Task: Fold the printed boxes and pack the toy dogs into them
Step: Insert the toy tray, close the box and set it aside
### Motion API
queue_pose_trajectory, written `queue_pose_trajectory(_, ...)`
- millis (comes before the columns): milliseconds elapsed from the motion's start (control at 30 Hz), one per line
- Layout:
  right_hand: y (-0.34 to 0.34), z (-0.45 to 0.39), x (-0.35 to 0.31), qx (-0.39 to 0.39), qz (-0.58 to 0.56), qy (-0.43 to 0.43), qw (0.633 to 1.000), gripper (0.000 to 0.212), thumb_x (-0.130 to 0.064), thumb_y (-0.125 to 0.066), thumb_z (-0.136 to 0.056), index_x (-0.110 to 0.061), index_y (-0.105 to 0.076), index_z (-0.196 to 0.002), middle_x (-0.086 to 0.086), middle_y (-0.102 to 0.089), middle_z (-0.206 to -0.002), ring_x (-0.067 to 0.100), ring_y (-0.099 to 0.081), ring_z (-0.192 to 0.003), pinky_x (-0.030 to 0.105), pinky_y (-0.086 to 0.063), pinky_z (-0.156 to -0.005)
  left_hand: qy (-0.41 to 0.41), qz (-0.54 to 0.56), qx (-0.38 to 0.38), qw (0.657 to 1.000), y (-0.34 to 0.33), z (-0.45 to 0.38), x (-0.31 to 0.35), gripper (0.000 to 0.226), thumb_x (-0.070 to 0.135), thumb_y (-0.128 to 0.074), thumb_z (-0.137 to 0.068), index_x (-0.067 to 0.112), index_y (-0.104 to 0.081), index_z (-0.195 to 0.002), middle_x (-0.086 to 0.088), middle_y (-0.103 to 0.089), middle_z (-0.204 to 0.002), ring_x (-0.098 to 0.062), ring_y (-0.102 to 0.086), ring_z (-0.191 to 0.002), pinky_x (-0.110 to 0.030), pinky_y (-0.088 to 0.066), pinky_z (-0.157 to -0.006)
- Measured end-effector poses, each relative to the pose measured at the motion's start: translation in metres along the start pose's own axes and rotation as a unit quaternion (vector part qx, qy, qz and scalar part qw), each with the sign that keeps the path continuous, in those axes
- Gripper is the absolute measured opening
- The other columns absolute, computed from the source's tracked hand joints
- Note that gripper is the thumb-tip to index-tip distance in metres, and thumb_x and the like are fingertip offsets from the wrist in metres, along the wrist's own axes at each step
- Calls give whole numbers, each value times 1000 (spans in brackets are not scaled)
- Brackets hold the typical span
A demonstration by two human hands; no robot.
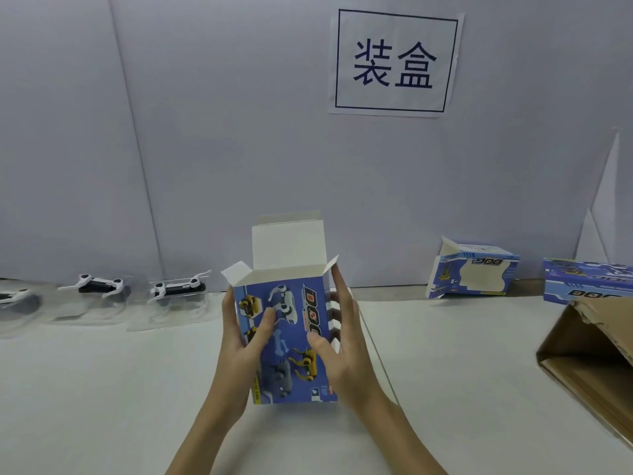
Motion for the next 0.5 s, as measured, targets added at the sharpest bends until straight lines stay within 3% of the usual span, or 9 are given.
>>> queue_pose_trajectory(67, 1, -2, -7, 11, 19, 14, 1000, 75, -24, -66, -99, -56, -26, -153, -15, -50, -139, 11, -55, -133, 17, -57, -85, -2, 3, -16, 1000, -4, 1, 0, 64, 46, -77, -88, 58, -41, -140, 11, -68, -133, -20, -71, -118, -39, -64, -83)
queue_pose_trajectory(233, 1, -6, -16, 46, 41, 22, 998, 77, -37, -69, -95, -66, -23, -149, -28, -50, -141, 3, -54, -133, 16, -57, -85, -22, -23, -34, 999, -9, 3, 3, 65, 45, -75, -88, 57, -40, -141, 14, -68, -133, -16, -69, -120, -27, -62, -81)
queue_pose_trajectory(333, 0, -6, -13, 52, 32, 14, 998, 82, -43, -71, -94, -65, -17, -152, -19, -46, -152, 10, -55, -136, 30, -61, -92, -41, -50, -52, 997, -11, 6, 4, 82, 43, -74, -89, 57, -26, -153, 9, -61, -144, -18, -66, -125, -33, -62, -88)
queue_pose_trajectory(500, 5, -8, -10, 65, 52, -8, 996, 85, -66, -67, -89, -63, -13, -154, -26, -33, -161, 11, -49, -143, 29, -55, -101, -62, -110, -62, 990, -15, 7, 5, 87, 53, -76, -89, 64, -19, -154, 7, -45, -159, -22, -55, -138, -53, -55, -103)
Point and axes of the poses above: each hand's wrist, its own z-axis away from the middle knuckle, its own y-axis out of the back of the hand, x = y × z, the point moved 5 cm from there along -z, towards the middle knuckle
